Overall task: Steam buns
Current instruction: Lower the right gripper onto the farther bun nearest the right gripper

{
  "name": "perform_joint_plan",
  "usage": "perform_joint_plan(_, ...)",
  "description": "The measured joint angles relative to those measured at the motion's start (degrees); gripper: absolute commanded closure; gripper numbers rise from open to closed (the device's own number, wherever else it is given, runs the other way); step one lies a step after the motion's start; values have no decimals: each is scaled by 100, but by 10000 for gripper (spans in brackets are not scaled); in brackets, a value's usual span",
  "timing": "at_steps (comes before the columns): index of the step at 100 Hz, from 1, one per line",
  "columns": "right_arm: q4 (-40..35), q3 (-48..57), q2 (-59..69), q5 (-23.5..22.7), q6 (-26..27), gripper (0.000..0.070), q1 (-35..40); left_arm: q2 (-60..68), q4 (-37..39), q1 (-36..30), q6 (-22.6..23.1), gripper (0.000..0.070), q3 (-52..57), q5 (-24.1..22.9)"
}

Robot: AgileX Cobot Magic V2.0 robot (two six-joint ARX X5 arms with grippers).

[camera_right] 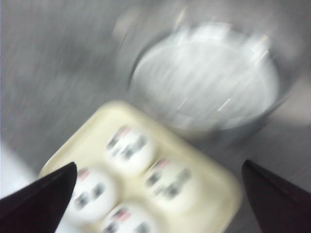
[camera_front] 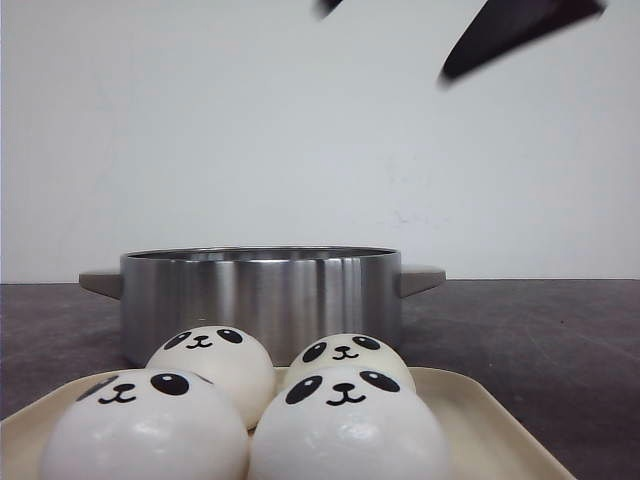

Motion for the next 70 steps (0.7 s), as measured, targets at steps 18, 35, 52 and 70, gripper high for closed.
perform_joint_plan(18,-461,393,1040,-879,1093,98,-96,-142,-2,0,2,0,0,2)
perform_joint_plan(35,-557,481,1934,-938,1316,139,-96,-144,-63,-2,2,0,0,0)
perform_joint_plan(52,-490,487,2603,-938,1362,150,-315,-144,-109,-120,4,0,0,0)
perform_joint_plan(70,-192,490,3018,-835,1379,150,-632,-144,-114,-271,4,0,0,0)
